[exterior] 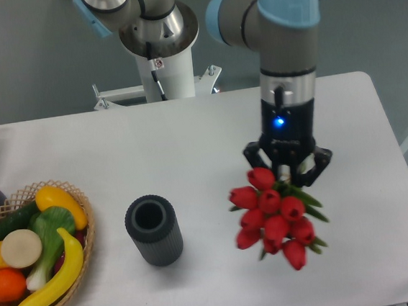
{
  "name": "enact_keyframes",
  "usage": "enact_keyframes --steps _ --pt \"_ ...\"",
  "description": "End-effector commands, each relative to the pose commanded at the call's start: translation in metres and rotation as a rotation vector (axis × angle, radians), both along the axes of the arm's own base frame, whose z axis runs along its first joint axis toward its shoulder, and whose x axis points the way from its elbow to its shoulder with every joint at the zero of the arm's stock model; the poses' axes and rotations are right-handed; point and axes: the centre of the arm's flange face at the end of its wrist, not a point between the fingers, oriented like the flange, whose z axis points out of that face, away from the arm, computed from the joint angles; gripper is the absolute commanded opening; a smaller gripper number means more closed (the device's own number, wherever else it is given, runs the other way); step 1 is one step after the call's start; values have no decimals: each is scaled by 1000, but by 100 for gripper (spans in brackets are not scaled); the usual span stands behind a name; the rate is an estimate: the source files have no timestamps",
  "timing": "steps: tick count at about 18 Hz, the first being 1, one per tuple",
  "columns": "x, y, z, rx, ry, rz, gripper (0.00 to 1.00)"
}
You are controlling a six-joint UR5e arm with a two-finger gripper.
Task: Insert the flowers into the vase
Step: 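Carry the tulips over the dark grey vase, stems pointing down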
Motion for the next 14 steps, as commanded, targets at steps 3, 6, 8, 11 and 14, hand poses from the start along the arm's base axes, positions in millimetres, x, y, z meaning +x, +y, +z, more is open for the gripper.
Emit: enact_keyframes --steps 3,6,8,11,14 --pt "1 -1 1 77 -73 -34 0" --pt "3 -3 9 95 -75 -26 0" --pt "7 -2 16 148 -119 -19 0" --pt "10 -1 21 204 -174 -44 0" --pt "17 -1 17 241 -218 -83 1"
